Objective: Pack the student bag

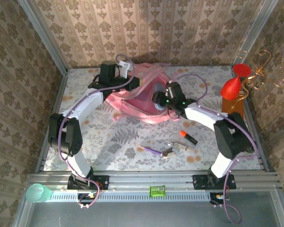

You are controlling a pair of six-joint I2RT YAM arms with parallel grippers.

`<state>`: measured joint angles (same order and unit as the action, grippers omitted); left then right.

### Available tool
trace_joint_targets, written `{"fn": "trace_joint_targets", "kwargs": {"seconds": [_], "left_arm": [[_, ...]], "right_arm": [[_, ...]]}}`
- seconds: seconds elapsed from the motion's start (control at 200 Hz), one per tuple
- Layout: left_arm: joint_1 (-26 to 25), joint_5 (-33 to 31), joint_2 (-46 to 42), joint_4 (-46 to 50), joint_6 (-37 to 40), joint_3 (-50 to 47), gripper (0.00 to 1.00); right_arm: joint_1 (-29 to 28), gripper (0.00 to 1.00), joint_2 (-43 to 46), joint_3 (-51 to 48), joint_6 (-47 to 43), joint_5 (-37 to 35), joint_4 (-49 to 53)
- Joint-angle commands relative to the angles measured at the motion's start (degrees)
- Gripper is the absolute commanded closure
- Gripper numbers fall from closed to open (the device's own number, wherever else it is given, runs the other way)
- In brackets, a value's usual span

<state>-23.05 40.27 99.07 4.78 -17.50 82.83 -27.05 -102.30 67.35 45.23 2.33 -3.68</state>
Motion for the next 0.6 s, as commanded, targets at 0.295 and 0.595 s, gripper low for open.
{"fn": "trace_joint_targets", "kwargs": {"seconds": [0.295, 0.595], "left_arm": [[0.2, 4.1, 0.4, -5.7, -4.9, 8.5, 1.00], [1.0, 1.4, -0.8, -6.2, -0.4, 1.8, 1.00]], "right_arm": [[-0.4, 0.10, -5.6, 8.2, 4.4, 1.6, -4.7], [1.6, 0.08, 25.1, -16.2, -13.9, -3.6, 10.8]]}}
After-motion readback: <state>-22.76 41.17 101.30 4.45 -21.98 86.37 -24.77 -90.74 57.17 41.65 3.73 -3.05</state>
